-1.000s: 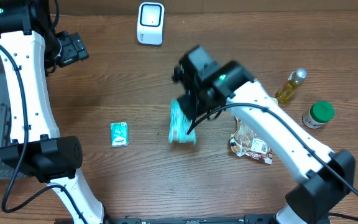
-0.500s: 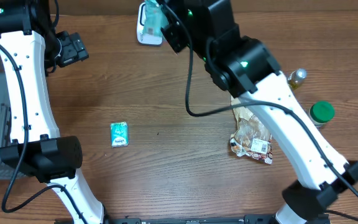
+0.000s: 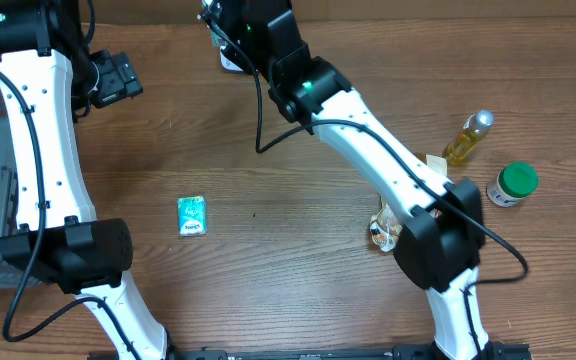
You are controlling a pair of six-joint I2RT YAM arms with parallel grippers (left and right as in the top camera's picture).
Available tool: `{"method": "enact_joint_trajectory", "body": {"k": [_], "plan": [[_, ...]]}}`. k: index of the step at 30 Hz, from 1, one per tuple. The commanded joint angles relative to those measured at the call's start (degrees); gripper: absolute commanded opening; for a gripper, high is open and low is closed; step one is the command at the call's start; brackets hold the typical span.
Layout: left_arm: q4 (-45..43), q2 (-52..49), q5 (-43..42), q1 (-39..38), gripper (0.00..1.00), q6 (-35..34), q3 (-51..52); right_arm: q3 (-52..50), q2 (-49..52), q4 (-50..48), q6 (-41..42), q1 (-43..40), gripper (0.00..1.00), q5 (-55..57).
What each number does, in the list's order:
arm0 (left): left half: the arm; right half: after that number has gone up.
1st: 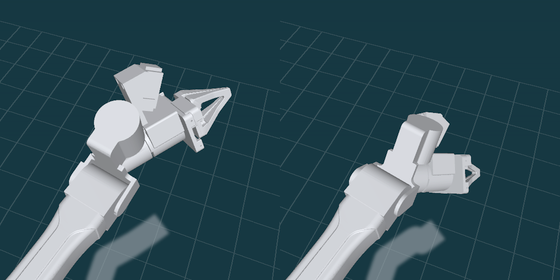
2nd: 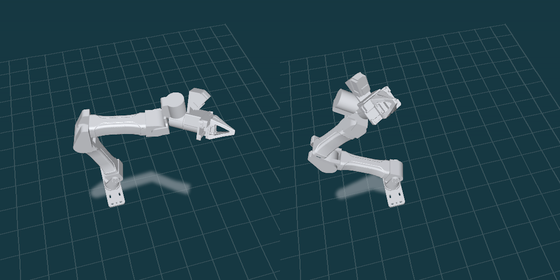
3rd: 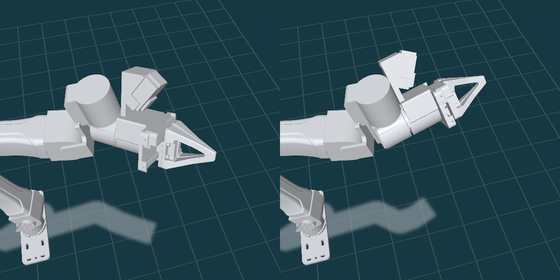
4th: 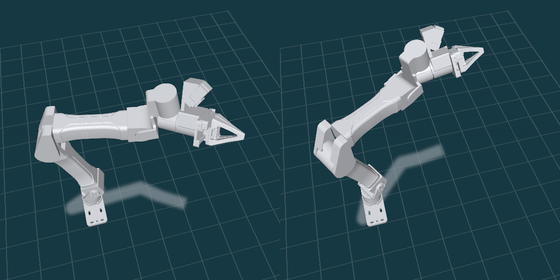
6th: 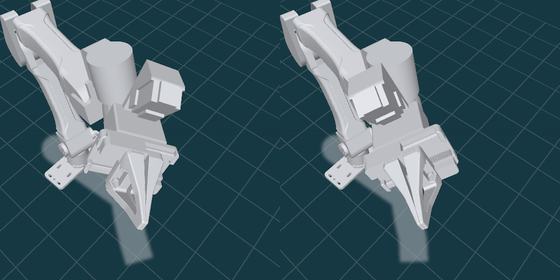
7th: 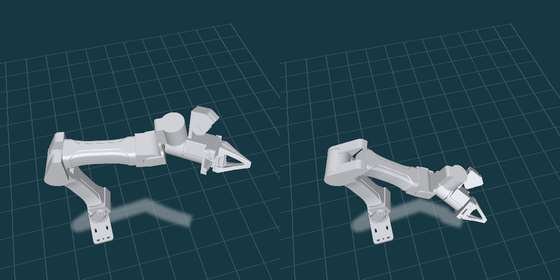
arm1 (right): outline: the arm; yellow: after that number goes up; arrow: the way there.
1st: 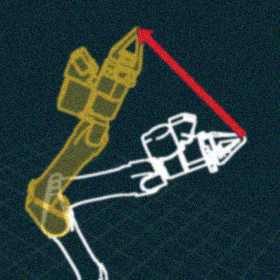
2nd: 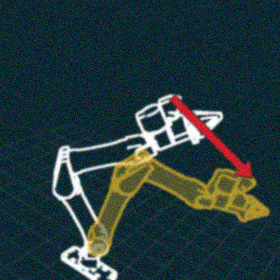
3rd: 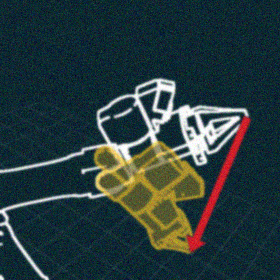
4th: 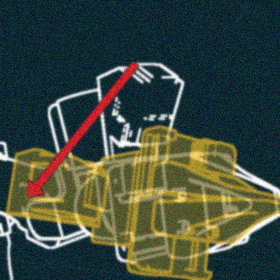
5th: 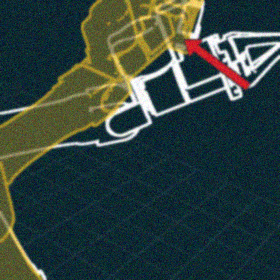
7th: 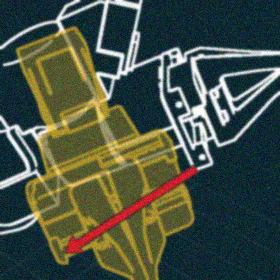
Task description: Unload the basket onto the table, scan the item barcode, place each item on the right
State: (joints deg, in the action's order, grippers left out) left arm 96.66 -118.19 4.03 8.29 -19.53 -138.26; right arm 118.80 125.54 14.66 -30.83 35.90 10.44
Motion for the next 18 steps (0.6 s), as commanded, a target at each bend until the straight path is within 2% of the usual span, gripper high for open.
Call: {"method": "enact_joint_trajectory", "body": {"k": [1, 5, 15, 18], "plan": [[0.1, 1.3, -0.5, -0.1, 0.99, 0.2, 0.2, 0.8, 3.5, -4.9, -1.4, -2.5, 0.04, 1.1], [0.1, 1.3, -0.5, -0.1, 1.0, 0.2, 0.2, 0.8, 8.8, -12.5, -1.4, -4.5, 0.04, 1.1], [0.1, 1.3, -0.5, -0.1, 1.0, 0.2, 0.2, 0.8, 20.5, -40.1, -0.9, -7.5, 0.04, 1.1], [0.1, 1.3, -0.5, -0.1, 1.0, 0.2, 0.2, 0.8, 22.1, -44.7, -0.9, -7.5, 0.04, 1.0]]}}
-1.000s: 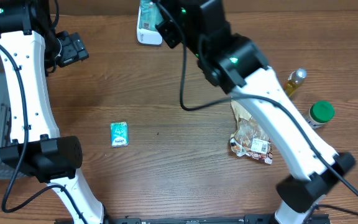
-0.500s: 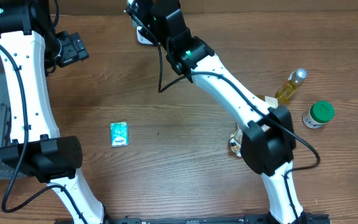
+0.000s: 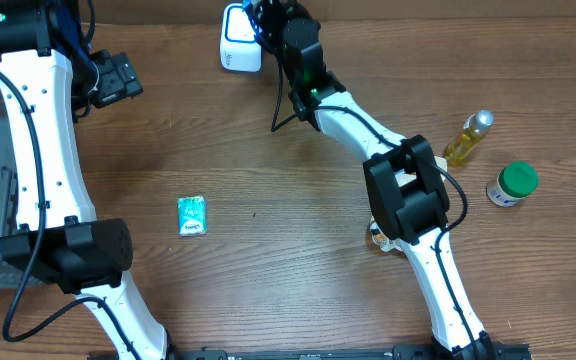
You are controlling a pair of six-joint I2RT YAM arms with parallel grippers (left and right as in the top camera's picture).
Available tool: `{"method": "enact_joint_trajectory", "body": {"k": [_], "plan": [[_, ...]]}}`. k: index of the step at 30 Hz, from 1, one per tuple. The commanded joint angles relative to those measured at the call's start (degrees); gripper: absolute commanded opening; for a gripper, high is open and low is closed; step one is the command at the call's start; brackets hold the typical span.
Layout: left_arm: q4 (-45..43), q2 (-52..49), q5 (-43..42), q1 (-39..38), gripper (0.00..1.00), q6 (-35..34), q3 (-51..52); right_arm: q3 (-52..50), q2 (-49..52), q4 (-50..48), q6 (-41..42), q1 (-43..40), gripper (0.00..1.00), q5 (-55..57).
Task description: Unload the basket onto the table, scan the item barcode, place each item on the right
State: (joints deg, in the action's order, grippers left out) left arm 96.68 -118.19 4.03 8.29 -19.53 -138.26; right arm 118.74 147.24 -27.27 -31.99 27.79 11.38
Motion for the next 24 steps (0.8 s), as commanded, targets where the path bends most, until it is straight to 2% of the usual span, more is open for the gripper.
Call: {"method": "enact_joint_trajectory", "body": {"k": [1, 12, 15, 24], "plan": [[0.1, 1.3, -0.5, -0.1, 1.0, 0.2, 0.2, 0.9, 0.7, -3.4, 0.2, 0.6, 0.04, -0.1], [0.1, 1.3, -0.5, -0.1, 1.0, 0.2, 0.2, 0.9, 2.7, -3.8, -0.1, 0.4, 0.04, -5.7], [0.1, 1.3, -0.5, -0.1, 1.0, 0.2, 0.2, 0.9, 2.7, -3.4, -3.1, 0.5, 0.04, -7.0], [0.1, 1.3, -0.5, -0.1, 1.0, 0.2, 0.2, 0.9, 2.7, 3.3, -4.5, 0.6, 0.04, -7.0]]}}
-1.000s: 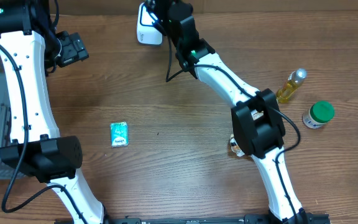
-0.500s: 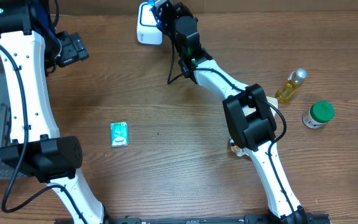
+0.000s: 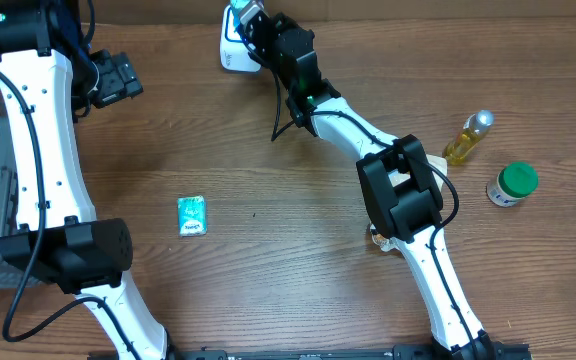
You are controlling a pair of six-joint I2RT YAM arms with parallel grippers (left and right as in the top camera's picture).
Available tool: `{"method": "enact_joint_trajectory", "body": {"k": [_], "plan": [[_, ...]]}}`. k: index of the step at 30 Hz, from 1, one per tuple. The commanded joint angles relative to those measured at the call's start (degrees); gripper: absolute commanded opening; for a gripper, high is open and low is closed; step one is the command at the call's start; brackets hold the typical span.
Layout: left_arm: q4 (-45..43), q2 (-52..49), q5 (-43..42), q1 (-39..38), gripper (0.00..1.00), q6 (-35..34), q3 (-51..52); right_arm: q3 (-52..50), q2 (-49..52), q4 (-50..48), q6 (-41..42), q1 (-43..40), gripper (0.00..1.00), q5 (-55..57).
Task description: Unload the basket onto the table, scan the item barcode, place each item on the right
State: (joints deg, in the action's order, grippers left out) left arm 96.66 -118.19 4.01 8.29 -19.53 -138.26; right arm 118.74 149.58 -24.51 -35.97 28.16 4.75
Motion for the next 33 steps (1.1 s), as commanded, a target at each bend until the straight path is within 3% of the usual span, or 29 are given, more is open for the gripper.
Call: {"method": "enact_joint_trajectory", "body": {"k": [1, 17, 21, 28, 33], "plan": [[0.1, 1.3, -0.5, -0.1, 1.0, 0.2, 0.2, 0.9, 0.4, 1.2, -0.5, 0.3, 0.04, -0.4], [0.1, 1.3, -0.5, -0.1, 0.99, 0.2, 0.2, 0.9, 0.4, 17.5, -0.1, 3.6, 0.04, 1.5], [0.1, 1.3, -0.5, -0.1, 1.0, 0.2, 0.2, 0.9, 0.4, 13.1, 0.1, 3.6, 0.04, 6.3], [0.1, 1.3, -0.5, -0.1, 1.0, 0.2, 0.2, 0.9, 0.4, -6.4, -2.1, 2.6, 0.04, 7.9], [0.1, 1.3, -0.5, -0.1, 1.0, 0.2, 0.2, 0.9, 0.7, -5.7, -3.1, 0.8, 0.04, 3.7]]}}
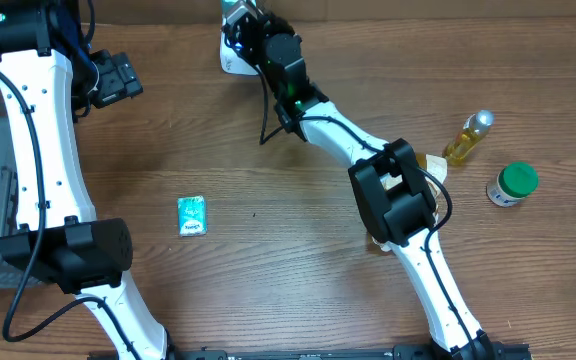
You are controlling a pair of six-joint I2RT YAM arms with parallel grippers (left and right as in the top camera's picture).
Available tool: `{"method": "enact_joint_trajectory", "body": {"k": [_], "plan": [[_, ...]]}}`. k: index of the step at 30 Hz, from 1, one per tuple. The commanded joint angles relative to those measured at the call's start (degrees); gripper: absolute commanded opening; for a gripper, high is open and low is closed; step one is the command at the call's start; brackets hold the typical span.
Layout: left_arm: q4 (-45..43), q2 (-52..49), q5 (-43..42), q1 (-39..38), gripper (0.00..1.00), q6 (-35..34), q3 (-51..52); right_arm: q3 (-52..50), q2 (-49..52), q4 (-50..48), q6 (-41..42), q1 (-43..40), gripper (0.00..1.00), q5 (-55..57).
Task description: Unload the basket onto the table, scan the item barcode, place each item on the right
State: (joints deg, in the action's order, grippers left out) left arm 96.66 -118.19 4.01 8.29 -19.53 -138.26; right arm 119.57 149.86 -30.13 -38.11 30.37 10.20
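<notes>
A white barcode scanner (pixel 228 63) stands at the back edge of the table. My right gripper (pixel 238 22) is directly over its top and hides most of it, so its jaws cannot be made out. A small teal packet (pixel 192 216) lies flat at centre left, far from both grippers. My left gripper (pixel 116 80) hangs at the back left, away from everything, and its jaw state is unclear.
A yellow bottle (pixel 467 137) and a green-capped white jar (pixel 512 184) lie at the right. A wrapped item (pixel 377 236) peeks out under the right arm's elbow. A grey basket sits at the left edge.
My right gripper has shifted slightly left and further over the scanner, which is now more covered. The right elbow has moved a little left. The left arm and the packet are unchanged.
At first my right arm stretched across the table, its wrist hiding the scanner at the back. Then it stood folded more steeply, with the scanner in plain sight beside the gripper. After that the gripper was at the scanner's top, and now covers it.
</notes>
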Motion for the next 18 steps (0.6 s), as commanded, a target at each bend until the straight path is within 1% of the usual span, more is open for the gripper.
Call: {"method": "enact_joint_trajectory", "body": {"k": [1, 3, 8, 18], "plan": [[0.1, 1.3, -0.5, -0.1, 1.0, 0.2, 0.2, 0.0, 0.7, -0.5, -1.0, -1.8, 0.04, -1.7], [0.1, 1.3, -0.5, -0.1, 1.0, 0.2, 0.2, 0.0, 1.2, -1.7, -1.0, -2.6, 0.04, -2.2], [0.1, 1.3, -0.5, -0.1, 0.99, 0.2, 0.2, 0.1, 2.6, -8.9, -1.0, -3.2, 0.04, -3.4], [0.1, 1.3, -0.5, -0.1, 1.0, 0.2, 0.2, 0.1, 4.5, -7.3, -1.0, -2.8, 0.04, -4.8]]}}
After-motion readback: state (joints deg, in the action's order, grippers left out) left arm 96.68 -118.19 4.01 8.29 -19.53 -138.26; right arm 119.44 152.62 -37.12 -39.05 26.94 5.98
